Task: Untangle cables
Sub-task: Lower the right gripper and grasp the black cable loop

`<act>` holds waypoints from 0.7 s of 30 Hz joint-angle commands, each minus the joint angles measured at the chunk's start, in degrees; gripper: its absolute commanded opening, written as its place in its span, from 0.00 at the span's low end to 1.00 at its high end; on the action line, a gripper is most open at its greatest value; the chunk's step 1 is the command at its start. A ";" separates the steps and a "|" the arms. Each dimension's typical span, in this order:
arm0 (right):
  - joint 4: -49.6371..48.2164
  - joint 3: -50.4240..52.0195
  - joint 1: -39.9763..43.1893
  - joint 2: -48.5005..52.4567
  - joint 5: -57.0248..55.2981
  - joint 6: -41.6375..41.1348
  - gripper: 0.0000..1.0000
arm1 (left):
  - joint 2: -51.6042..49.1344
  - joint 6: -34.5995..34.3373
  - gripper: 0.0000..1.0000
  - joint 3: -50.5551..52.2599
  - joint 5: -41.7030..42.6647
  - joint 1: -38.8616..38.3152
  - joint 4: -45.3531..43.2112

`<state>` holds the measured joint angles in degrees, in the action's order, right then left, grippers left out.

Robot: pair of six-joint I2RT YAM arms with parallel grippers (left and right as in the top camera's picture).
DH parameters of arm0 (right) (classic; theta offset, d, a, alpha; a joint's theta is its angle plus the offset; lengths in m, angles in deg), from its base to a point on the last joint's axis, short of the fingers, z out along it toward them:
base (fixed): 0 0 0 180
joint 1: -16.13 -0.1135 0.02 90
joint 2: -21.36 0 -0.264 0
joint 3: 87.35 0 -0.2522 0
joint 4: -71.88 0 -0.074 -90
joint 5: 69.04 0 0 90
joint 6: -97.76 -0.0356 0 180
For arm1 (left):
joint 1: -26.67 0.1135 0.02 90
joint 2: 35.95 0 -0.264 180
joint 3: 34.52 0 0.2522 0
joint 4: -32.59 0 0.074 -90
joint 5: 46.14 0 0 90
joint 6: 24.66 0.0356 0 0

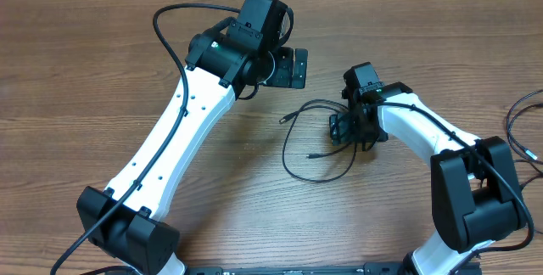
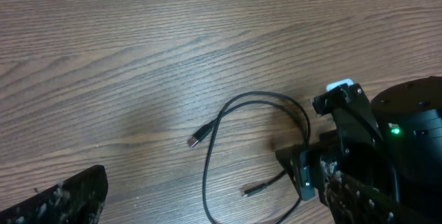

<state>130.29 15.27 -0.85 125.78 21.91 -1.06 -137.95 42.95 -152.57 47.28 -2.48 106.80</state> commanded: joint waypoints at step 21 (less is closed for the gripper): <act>-5.38 4.42 -0.11 0.17 -0.92 0.31 0.58 | 0.94 -0.76 1.00 -0.85 0.50 -0.13 -0.04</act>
<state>125.24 18.35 -0.85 125.65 20.77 -0.79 -137.95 42.95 -152.57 47.28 -2.48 106.80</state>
